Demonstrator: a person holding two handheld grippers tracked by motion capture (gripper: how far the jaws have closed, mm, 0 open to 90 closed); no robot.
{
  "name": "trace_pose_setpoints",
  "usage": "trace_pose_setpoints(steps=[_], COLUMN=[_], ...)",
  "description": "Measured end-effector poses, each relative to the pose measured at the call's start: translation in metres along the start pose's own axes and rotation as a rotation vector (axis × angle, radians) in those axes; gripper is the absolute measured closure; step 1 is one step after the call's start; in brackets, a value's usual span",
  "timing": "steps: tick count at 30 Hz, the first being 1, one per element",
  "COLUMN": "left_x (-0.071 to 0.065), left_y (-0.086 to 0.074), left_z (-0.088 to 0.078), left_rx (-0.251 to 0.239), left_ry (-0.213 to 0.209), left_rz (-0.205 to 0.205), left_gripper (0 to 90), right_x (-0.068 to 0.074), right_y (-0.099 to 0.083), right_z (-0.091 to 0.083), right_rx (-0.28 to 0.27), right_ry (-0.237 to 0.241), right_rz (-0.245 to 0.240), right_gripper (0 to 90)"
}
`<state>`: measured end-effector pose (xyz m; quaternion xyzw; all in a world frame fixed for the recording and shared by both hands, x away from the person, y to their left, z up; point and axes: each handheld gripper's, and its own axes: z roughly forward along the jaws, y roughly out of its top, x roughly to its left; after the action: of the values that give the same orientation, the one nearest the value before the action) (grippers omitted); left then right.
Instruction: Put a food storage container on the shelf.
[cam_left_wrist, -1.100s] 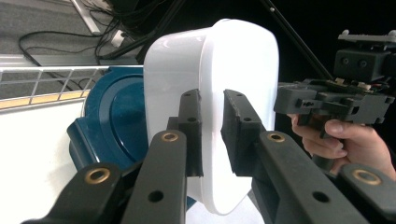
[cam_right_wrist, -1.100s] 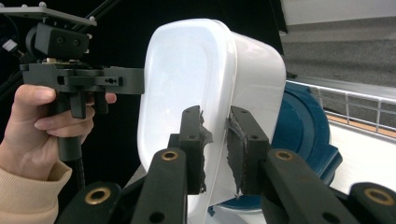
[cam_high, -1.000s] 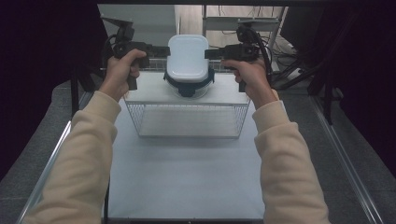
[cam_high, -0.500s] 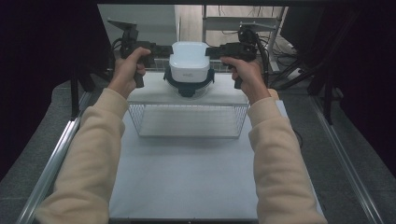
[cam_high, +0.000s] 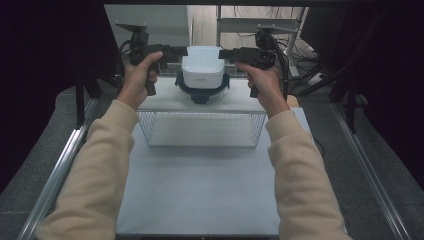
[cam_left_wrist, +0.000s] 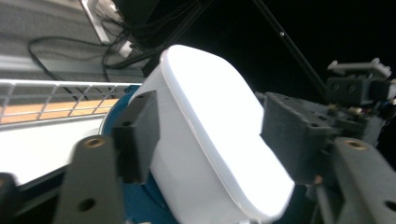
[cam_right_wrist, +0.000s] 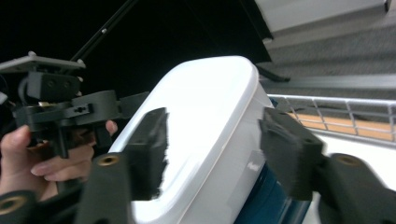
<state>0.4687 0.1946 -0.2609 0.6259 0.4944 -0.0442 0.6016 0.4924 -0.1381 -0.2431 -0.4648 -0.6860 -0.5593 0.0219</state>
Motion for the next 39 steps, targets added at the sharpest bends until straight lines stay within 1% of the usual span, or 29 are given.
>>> trace_pose_setpoints(steps=[3,5,6,8,10,11,12,14,16,18,20,22,25,26,27,29,31,32,33,35,37,39], left_x=[-0.011,-0.016,-0.018,-0.021,-0.026,-0.028,-0.029,-0.032,-0.033,-0.034,-0.034,-0.035,-0.033,-0.032,-0.030,-0.025,-0.019,-0.016,-0.013,-0.006,0.002,0.009], left_y=[-0.009,-0.018,-0.023,-0.033,-0.044,-0.050,-0.056,-0.070,-0.085,-0.102,-0.120,-0.140,-0.169,-0.178,-0.187,-0.204,-0.221,-0.228,-0.235,-0.248,-0.258,-0.266], left_z=[-0.016,-0.026,-0.031,-0.041,-0.049,-0.052,-0.056,-0.062,-0.067,-0.072,-0.075,-0.078,-0.081,-0.081,-0.081,-0.080,-0.081,-0.081,-0.082,-0.083,-0.084,-0.083], left_rx=[-0.018,-0.026,-0.032,-0.035,-0.027,-0.029,-0.032,-0.036,-0.034,-0.024,-0.013,-0.008,0.011,0.025,0.036,0.059,0.072,0.080,0.085,0.103,0.106,0.143], left_ry=[0.029,0.043,0.049,0.071,0.100,0.107,0.109,0.102,0.113,0.118,0.111,0.119,0.139,0.143,0.146,0.166,0.195,0.202,0.207,0.214,0.223,0.232], left_rz=[0.092,0.138,0.155,0.191,0.239,0.256,0.266,0.287,0.306,0.307,0.319,0.345,0.391,0.402,0.405,0.411,0.414,0.411,0.404,0.389,0.357,0.337], left_gripper=[30.2,29.1,28.5,27.7,27.3,27.0,27.0,26.9,26.7,26.3,26.0,26.0,25.5,25.2,25.0,24.8,24.6,24.6,24.5,24.3,24.0,23.5], right_x=[0.010,0.016,0.018,0.022,0.023,0.024,0.024,0.024,0.023,0.021,0.018,0.015,0.009,0.006,0.004,-0.001,-0.006,-0.009,-0.012,-0.019,-0.028,-0.036], right_y=[-0.004,-0.011,-0.015,-0.024,-0.034,-0.038,-0.043,-0.054,-0.066,-0.080,-0.095,-0.110,-0.134,-0.143,-0.151,-0.169,-0.186,-0.194,-0.203,-0.220,-0.236,-0.251], right_z=[-0.012,-0.020,-0.023,-0.031,-0.039,-0.043,-0.048,-0.058,-0.068,-0.078,-0.087,-0.097,-0.111,-0.114,-0.118,-0.123,-0.127,-0.128,-0.129,-0.128,-0.125,-0.123], right_rx=[-0.020,-0.020,-0.018,-0.016,-0.010,-0.011,-0.011,-0.016,-0.025,-0.030,-0.034,-0.035,-0.049,-0.048,-0.044,-0.044,-0.038,-0.034,-0.024,-0.003,0.034,0.062], right_ry=[-0.002,0.004,0.010,0.012,0.004,-0.002,-0.011,-0.010,-0.014,-0.009,-0.022,-0.044,-0.045,-0.042,-0.039,-0.055,-0.067,-0.069,-0.068,-0.082,-0.100,-0.122], right_rz=[-0.088,-0.159,-0.187,-0.231,-0.269,-0.288,-0.304,-0.334,-0.355,-0.372,-0.388,-0.410,-0.420,-0.421,-0.425,-0.438,-0.437,-0.432,-0.424,-0.413,-0.403,-0.400], right_gripper=[32.1,30.4,29.5,28.7,28.3,28.2,28.2,28.1,27.9,27.8,27.7,27.7,27.6,27.4,27.1,27.0,27.0,26.9,27.0,26.9,26.5,26.2])
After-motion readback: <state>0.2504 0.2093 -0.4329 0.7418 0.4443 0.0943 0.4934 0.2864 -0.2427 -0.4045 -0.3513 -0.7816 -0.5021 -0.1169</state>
